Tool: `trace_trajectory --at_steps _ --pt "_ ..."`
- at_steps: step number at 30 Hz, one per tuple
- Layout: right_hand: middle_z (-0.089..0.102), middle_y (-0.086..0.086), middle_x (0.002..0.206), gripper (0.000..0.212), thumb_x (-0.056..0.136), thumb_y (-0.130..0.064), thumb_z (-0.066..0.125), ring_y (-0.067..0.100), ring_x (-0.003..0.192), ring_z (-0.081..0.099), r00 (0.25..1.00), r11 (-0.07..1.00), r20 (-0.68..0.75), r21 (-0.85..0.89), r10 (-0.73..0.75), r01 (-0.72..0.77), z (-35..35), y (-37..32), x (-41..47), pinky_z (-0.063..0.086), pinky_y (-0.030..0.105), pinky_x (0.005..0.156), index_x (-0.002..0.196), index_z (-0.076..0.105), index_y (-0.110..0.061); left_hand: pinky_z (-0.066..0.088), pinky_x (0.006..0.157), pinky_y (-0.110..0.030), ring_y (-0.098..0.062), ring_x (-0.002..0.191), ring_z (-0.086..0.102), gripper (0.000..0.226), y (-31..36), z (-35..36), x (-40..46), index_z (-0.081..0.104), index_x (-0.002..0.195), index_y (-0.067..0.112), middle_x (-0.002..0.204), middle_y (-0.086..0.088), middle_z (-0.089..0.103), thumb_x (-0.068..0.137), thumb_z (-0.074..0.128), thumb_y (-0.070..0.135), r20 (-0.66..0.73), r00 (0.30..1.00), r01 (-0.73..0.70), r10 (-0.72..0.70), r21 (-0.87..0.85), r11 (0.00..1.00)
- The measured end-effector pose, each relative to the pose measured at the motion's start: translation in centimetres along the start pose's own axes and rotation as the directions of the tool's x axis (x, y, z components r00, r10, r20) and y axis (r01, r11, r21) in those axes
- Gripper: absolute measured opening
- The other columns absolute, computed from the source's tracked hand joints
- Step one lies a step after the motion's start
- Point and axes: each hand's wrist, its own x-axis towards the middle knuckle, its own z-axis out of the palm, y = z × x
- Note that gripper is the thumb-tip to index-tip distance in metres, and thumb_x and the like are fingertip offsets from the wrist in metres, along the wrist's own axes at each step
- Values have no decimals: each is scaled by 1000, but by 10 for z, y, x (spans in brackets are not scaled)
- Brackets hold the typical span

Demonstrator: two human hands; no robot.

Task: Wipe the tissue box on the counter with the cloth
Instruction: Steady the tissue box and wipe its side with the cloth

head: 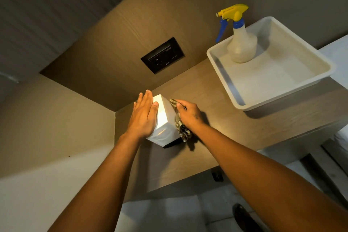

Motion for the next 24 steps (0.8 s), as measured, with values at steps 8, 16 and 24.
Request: trace_trajectory --at_steps 8,16,24 --pt "64 -4 125 32 96 -17 51 5 114 56 958 956 -91 88 -272 280 12 -4 -45 44 18 96 126 62 -16 -8 123 -32 -12 158 -4 71 -5 2 3 11 164 17 173 2 7 103 14 53 -6 1000 -1 1 -1 1000" --pt "67 2 120 31 98 -19 48 17 111 60 984 985 31 13 -174 173 8 -34 6 47 29 96 125 64 -16 -7 121 -31 -13 158 -3 72 -3 3 4 12 164 18 173 1 8 102 13 54 -16 1000 -2 2 0 1000" --pt "63 -9 122 32 98 -24 49 3 108 56 984 982 -53 74 -168 172 3 3 -42 47 13 86 128 61 -24 -7 121 -31 -13 158 -3 70 -3 5 5 12 164 18 173 1 8 104 14 53 -19 1000 -2 2 8 1000"
